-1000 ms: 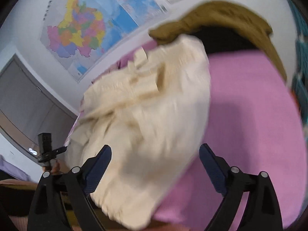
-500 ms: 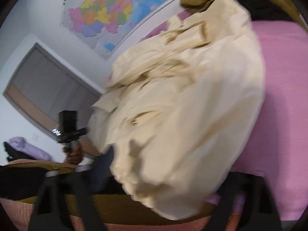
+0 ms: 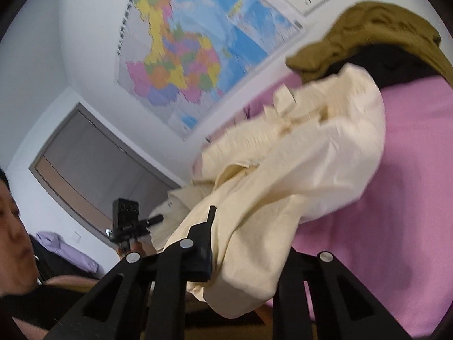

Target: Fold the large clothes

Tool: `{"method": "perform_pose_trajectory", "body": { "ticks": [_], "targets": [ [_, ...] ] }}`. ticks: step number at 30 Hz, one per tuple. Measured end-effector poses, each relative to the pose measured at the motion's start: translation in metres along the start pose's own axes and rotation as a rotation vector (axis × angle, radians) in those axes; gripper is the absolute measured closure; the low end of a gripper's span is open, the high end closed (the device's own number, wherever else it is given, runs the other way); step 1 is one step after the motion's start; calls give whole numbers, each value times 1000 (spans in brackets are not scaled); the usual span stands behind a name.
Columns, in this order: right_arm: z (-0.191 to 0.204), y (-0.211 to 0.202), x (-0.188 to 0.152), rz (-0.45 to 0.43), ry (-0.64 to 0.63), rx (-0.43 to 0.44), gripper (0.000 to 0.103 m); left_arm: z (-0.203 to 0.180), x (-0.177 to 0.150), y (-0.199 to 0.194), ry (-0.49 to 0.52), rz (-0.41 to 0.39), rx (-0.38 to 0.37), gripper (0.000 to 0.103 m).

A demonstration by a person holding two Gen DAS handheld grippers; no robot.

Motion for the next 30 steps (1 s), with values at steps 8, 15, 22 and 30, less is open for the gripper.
{"method": "perform_pose_trajectory", "body": {
  "ticks": [8,15,22,30],
  "targets": [
    [10,8,79,-68,26,38,86,-2,68,-4,-11,-24,17,79],
    [-8,35,137,-92,111,16,86,11,136,14,-36,-13,67,78],
    [-38,68,183,-81,216,-42,84,42,181,44,-87,27,133,78],
    [-75,98,216,-63,298,-116,82,76,214,80,-127,73,211,77]
  ]
}}
Point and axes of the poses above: each gripper's, at about its wrist camera, not at the fingertips, and y roughly the way its jaws point, z to its left, x to its top, the point moved 8 cm from there along y, roughly the way its jaws point, and after that the axes turned 8 degrees about y, right-handed, at the moved point
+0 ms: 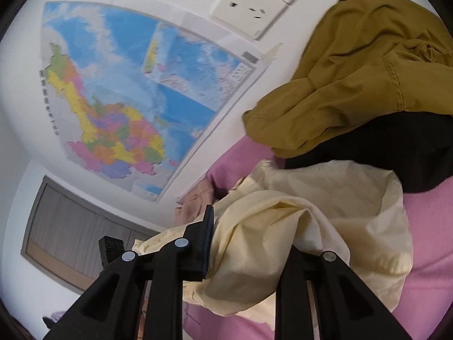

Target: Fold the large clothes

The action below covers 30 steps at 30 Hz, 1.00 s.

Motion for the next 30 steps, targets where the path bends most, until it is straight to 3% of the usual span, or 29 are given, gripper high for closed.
{"method": "perform_pose_trajectory", "body": {
  "ticks": [5,11,14,18,21,24,27,29,30],
  "targets": [
    [-15,13,10,5,38,-37,76,14,13,25,-22,35,51,76],
    [-11,13,12,1,48,-46,51,29,21,54,-30,82,122,75],
    [1,6,7,-11,22,-31,33,33,22,62,-32,90,135,74],
    [25,-8,-3,-70,-87,-48,20,37,23,68,-52,98,145,73],
    [50,-18,-12,-140,-253,-80,14,37,23,72,-50,106,155,72],
    [64,4,-35,-85,-418,-167,14,34,24,73,-48,99,149,70],
    [59,41,-59,-28,-602,-324,14,29,25,69,-56,82,115,63],
    [49,64,-69,0,-693,-405,14,25,26,61,-65,47,78,45],
    [40,79,-72,-5,-765,-495,14,21,28,53,-67,13,54,40]
  ]
}}
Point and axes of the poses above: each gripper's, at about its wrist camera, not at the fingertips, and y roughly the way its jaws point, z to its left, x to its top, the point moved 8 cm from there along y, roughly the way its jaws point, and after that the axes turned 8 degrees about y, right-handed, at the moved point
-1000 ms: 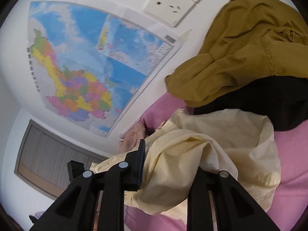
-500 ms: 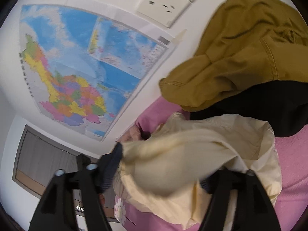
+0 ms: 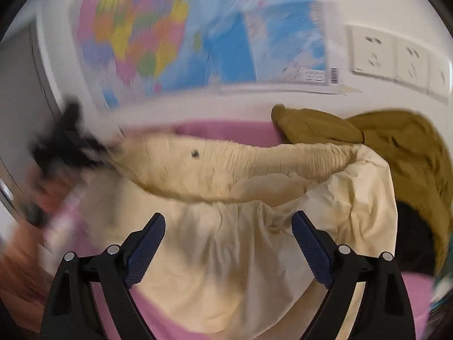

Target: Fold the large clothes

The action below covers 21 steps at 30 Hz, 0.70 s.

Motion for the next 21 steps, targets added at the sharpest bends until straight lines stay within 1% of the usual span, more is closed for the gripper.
{"method": "perform_pose_trajectory", "body": {
  "ticks": [1,2,3,4,5,6,7,8,9,10,11,12,13,14,15,17,18,19,21],
  "targets": [
    [0,12,-4,19,-40,-44,17,-6,2,-12,10,-46,-29,33],
    [0,19,-9,36,-56,-52,19,-11,3,-20,24,-75,-43,29],
    [-2,33,-13,61,-73,-69,28,-18,4,-33,45,-118,-67,28],
    [-5,41,-13,75,-73,-83,41,-29,4,-49,89,-176,-98,26],
    [-9,50,-15,87,-77,-103,46,-38,2,-57,129,-203,-107,19],
    [-13,56,-15,92,-87,-125,58,-48,-2,-62,182,-220,-100,16],
    [-19,62,-15,100,-85,-151,68,-56,-7,-63,237,-224,-77,15],
    [-22,67,-16,113,-73,-143,68,-66,-15,-58,311,-208,-43,15],
    [-26,71,-16,125,-55,-128,68,-74,-25,-47,386,-172,-6,15],
    [-27,73,-15,127,-37,-121,68,-77,-32,-38,421,-145,10,15],
    [-27,74,-14,128,-25,-114,68,-80,-46,-17,473,-71,12,16],
    [-27,73,-13,125,-23,-109,68,-79,-54,-1,493,-20,29,19],
    [-27,72,-11,119,-20,-108,70,-76,-60,10,501,10,56,25],
    [-27,70,-9,112,-23,-105,71,-68,-67,30,519,58,118,28],
    [-26,67,-7,105,-32,-102,75,-62,-70,41,528,82,151,30],
    [-23,64,-3,91,-39,-116,88,-51,-68,56,517,97,169,31],
    [-24,64,-2,94,-48,-137,94,-47,-65,62,512,94,181,33],
    [-27,66,-1,96,-51,-150,95,-47,-62,64,507,91,185,35],
    [-35,73,1,110,-5,-127,95,-41,-54,66,474,75,179,38]
  ]
}}
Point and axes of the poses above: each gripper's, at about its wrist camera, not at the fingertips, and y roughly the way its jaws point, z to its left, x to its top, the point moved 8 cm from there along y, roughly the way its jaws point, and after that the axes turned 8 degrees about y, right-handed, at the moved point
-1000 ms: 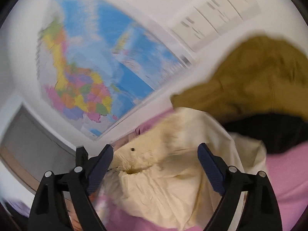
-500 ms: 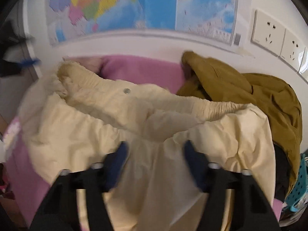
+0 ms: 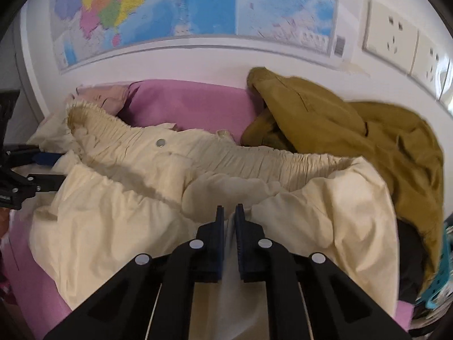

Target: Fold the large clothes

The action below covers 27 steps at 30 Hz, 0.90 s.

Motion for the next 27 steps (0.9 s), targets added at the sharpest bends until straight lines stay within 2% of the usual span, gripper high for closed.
{"method": "perform_pose_trajectory", "body": {
  "ticks": [2,5,7,8,10,11,13,14,16,17,20,22,24,25,27],
  "targets": [
    [-4,7,4,9,27,18,95,8,4,6,-34,5,-7,39],
    [-1,-7,4,-24,42,56,91,12,1,16,-38,23,13,39],
    [8,-18,4,-62,-6,61,72,13,-1,25,-46,34,16,39],
    [14,-19,6,-80,-43,46,69,14,-1,27,-51,35,14,39],
    [16,-7,10,-64,-68,1,68,16,0,31,-56,37,15,39],
    [13,9,10,-19,-59,-13,68,17,1,33,-57,37,15,39],
    [0,31,10,29,-13,-32,79,21,2,36,-69,35,14,39],
    [-4,41,9,44,-14,-36,79,22,3,36,-68,32,17,39],
    [-9,55,6,84,18,6,79,21,5,37,-71,27,24,39],
    [-12,54,5,87,55,33,79,20,6,37,-67,25,26,39],
    [-10,39,3,64,60,50,76,18,8,31,-54,-3,34,39],
    [-7,22,2,33,47,57,64,17,7,26,-45,-17,45,39],
    [-6,0,-1,9,57,76,61,16,5,19,-53,-36,52,40],
    [-7,-10,-2,-5,61,82,56,15,4,16,-56,-46,57,41],
    [-7,-29,-3,-39,67,105,42,14,3,8,-55,-69,73,40]
  ]
}}
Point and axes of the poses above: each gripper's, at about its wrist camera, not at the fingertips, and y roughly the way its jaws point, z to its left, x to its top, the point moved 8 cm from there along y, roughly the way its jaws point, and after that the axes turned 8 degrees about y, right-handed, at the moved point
